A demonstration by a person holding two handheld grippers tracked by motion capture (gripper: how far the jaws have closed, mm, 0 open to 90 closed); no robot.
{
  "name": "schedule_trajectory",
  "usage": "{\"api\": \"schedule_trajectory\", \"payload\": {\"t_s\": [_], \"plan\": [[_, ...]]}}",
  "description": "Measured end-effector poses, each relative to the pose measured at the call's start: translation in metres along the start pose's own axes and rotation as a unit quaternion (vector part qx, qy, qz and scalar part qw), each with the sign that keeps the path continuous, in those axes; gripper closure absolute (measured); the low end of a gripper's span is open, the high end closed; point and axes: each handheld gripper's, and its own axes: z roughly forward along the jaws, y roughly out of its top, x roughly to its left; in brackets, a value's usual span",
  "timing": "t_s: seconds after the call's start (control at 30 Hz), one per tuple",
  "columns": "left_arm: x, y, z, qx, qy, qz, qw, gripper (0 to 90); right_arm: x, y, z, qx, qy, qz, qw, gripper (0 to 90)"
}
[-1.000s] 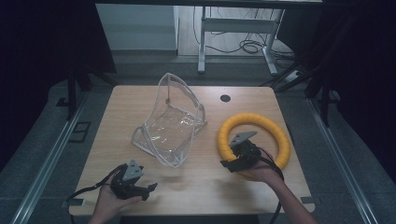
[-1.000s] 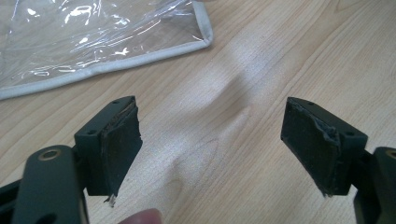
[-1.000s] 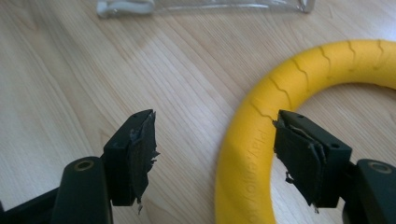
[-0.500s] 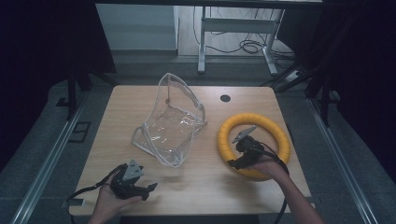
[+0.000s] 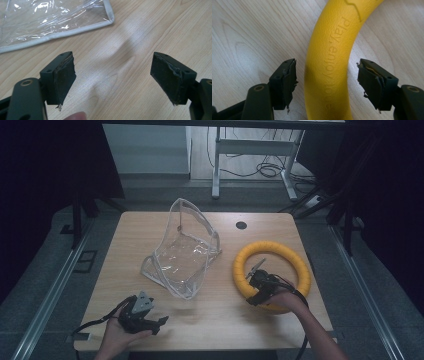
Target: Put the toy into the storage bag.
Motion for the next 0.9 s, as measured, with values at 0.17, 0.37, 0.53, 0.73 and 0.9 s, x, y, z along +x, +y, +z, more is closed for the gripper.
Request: {"api": "schedule_trajectory", "payload": {"t_s": [0.17, 0.37, 0.53, 0.73, 0.9], "plan": [[0.000, 0.000, 0.000, -0.001, 0.001, 0.000, 1.0000, 19.9, 0.000, 0.001, 0.008, 0.017, 0.002, 0.001, 0.9999, 33.5], [0.000, 0.000, 0.000, 0.000, 0.000, -0.001, 1.0000, 19.9, -0.002, 0.001, 0.014, 0.029, 0.001, 0.000, 0.9996, 37.3], [0.000, 0.000, 0.000, 0.000, 0.000, -0.001, 1.0000, 19.9, -0.003, 0.002, 0.015, 0.030, 0.008, 0.002, 0.9995, 39.8], [0.000, 0.000, 0.001, 0.001, -0.001, -0.001, 1.0000, 19.9, -0.002, 0.004, 0.014, 0.033, 0.013, -0.006, 0.9994, 49.2], [0.000, 0.000, 0.001, 0.001, 0.000, 0.000, 1.0000, 19.9, -0.004, 0.005, 0.013, 0.036, 0.021, -0.001, 0.9991, 50.0]]}}
